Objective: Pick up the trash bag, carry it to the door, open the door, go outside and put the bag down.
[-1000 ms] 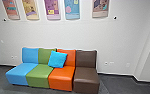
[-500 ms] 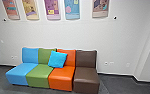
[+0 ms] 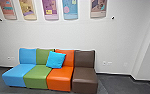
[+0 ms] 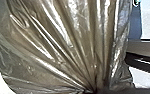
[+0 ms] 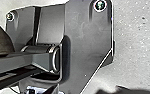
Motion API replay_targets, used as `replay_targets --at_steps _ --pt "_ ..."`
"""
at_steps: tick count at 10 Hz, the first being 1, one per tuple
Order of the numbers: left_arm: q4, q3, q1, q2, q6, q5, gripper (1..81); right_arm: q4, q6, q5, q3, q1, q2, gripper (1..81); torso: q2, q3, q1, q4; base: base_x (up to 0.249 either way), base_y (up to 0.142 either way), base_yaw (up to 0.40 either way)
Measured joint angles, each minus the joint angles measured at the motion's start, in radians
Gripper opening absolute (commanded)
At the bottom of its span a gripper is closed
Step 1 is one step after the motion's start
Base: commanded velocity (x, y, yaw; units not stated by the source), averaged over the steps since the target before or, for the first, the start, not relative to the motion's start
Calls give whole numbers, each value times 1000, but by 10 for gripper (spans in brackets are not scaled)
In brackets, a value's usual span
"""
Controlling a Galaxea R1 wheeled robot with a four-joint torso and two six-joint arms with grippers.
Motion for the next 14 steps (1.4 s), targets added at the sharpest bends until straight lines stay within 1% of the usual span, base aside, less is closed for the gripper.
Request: replay_targets --at_steps 2,14 --pt "1 0 -15 0 0 -3 10 0 0 -4 0 -3 5 811 0 0 0 0 0 0 -185" --pt "14 0 -15 14 0 -2 10 -1 0 -4 -10 -5 14 811 0 0 0 0 0 0 -205"
